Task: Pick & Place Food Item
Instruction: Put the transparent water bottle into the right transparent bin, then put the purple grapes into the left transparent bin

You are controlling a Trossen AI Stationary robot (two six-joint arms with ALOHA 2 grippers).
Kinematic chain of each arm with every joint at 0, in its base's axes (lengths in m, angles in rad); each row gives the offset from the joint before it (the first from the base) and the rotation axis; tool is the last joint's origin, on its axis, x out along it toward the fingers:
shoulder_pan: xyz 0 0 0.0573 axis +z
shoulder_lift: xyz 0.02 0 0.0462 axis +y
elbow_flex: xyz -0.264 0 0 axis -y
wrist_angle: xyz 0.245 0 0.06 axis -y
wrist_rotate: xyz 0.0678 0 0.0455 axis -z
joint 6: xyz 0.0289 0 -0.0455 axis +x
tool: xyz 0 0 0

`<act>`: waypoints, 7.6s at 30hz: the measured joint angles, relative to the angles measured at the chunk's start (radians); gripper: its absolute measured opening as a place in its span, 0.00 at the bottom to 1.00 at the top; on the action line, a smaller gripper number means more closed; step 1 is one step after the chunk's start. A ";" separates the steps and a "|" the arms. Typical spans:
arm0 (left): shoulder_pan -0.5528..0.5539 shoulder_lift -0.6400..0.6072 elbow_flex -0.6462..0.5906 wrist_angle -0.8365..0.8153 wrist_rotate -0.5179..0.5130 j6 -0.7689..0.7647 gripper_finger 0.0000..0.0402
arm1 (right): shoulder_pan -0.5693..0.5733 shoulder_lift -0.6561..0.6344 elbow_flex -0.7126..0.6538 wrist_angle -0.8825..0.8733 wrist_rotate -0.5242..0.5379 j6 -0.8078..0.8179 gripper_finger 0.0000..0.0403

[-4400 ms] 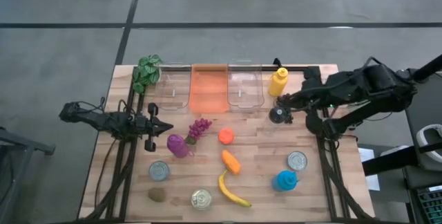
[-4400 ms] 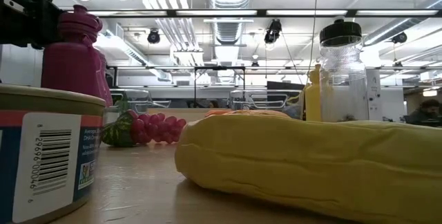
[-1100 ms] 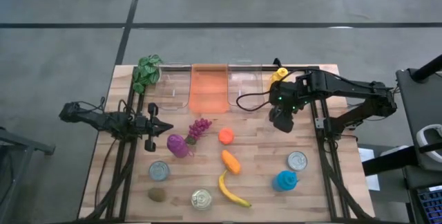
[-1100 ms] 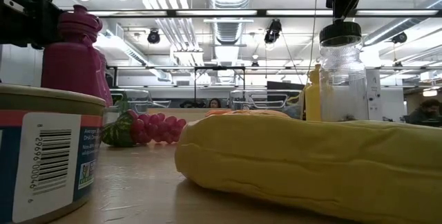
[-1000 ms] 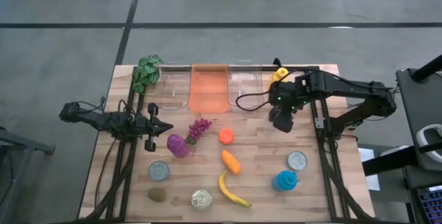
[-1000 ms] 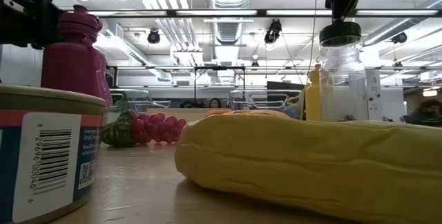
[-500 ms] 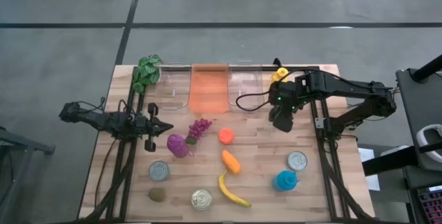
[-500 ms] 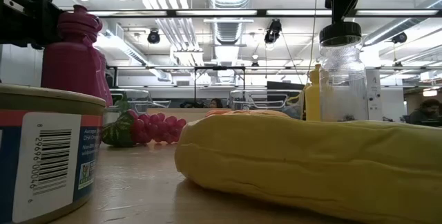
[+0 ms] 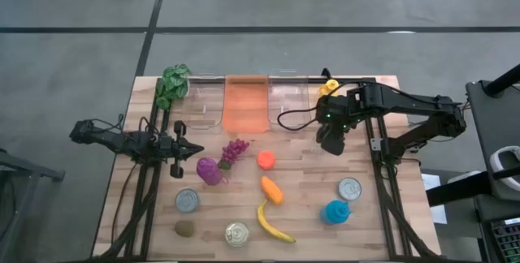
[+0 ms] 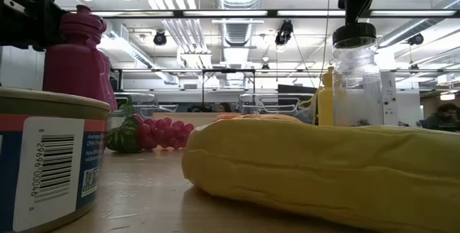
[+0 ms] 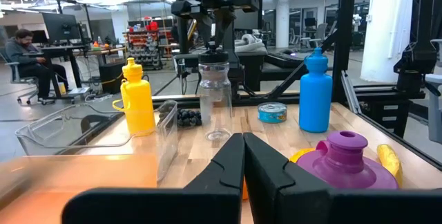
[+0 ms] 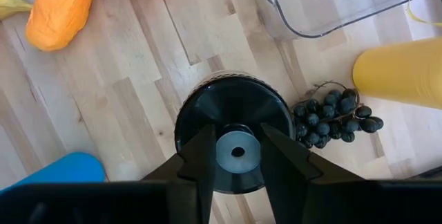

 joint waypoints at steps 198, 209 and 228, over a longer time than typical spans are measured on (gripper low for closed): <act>0.000 0.000 0.000 0.000 0.000 0.000 0.03 | -0.617 0.681 0.836 -0.074 -0.077 -0.412 0.44; 0.000 0.000 0.000 0.000 0.000 0.000 0.03 | -0.617 0.624 0.907 -0.067 -0.076 -0.414 0.47; 0.000 0.000 0.000 0.002 -0.013 0.000 0.03 | -0.471 0.272 0.904 0.003 -0.076 -0.359 0.32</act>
